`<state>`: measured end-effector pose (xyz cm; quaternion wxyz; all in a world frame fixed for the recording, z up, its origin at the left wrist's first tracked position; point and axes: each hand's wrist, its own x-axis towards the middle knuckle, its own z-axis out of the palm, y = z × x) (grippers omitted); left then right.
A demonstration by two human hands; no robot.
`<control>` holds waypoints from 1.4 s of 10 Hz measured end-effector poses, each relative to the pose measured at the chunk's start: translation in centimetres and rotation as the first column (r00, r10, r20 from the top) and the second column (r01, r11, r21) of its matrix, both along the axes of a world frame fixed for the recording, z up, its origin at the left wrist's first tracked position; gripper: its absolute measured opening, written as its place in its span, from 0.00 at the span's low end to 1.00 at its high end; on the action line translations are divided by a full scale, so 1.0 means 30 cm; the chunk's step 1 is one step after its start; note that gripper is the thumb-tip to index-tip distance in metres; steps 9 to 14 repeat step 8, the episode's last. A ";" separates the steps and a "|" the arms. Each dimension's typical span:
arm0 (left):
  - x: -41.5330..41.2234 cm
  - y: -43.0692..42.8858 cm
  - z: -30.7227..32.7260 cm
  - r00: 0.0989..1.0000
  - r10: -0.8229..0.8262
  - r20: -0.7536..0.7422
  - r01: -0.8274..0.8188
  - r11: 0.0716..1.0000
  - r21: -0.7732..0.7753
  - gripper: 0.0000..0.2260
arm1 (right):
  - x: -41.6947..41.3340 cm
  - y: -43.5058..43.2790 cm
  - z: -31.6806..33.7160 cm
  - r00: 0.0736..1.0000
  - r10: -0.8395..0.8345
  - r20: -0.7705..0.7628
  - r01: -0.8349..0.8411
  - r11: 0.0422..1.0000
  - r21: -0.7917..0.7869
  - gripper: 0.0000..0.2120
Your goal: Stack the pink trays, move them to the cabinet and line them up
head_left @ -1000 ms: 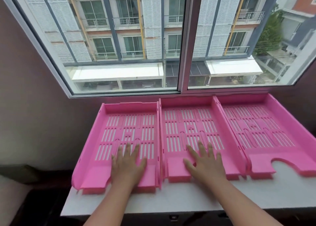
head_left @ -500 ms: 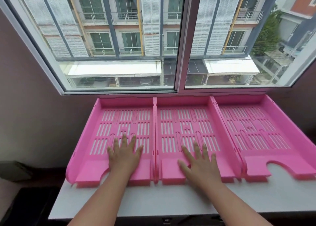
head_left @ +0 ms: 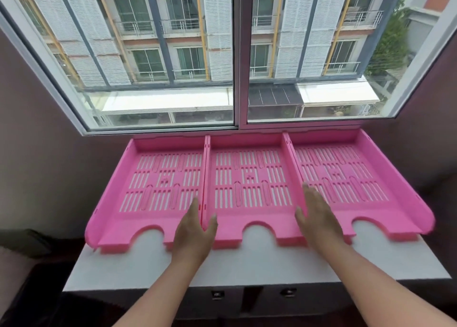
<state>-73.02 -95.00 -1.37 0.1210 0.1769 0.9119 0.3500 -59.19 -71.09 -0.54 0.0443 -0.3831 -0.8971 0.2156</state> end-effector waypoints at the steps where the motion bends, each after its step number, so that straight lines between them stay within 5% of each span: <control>1: 0.018 0.030 -0.021 0.997 0.052 -0.048 -0.054 0.998 -0.030 0.31 | -0.003 0.007 -0.034 0.997 -0.031 -0.076 0.021 0.991 -0.131 0.31; 3: 0.007 0.047 -0.036 0.994 0.099 -0.046 -0.102 0.992 -0.070 0.29 | -0.013 0.031 -0.087 0.991 -0.047 -0.128 0.029 0.990 -0.136 0.31; 5: -0.003 0.043 0.010 0.996 0.037 0.075 -0.027 0.992 -0.126 0.32 | -0.015 0.061 -0.047 0.996 0.093 -0.002 -0.093 0.990 -0.107 0.33; 6: 0.028 0.023 0.057 0.998 -0.044 -0.040 0.033 0.973 -0.230 0.34 | 0.013 0.070 0.016 0.972 0.220 0.085 -0.209 0.970 -0.121 0.31; 8: 0.088 -0.052 0.079 0.819 -0.309 -0.483 0.134 0.922 -0.363 0.26 | 0.103 -0.042 0.116 0.969 0.239 0.068 -0.244 0.967 0.071 0.29; 14: 0.088 -0.052 0.079 0.819 -0.309 -0.483 0.134 0.922 -0.363 0.26 | 0.103 -0.042 0.116 0.969 0.239 0.068 -0.244 0.967 0.071 0.29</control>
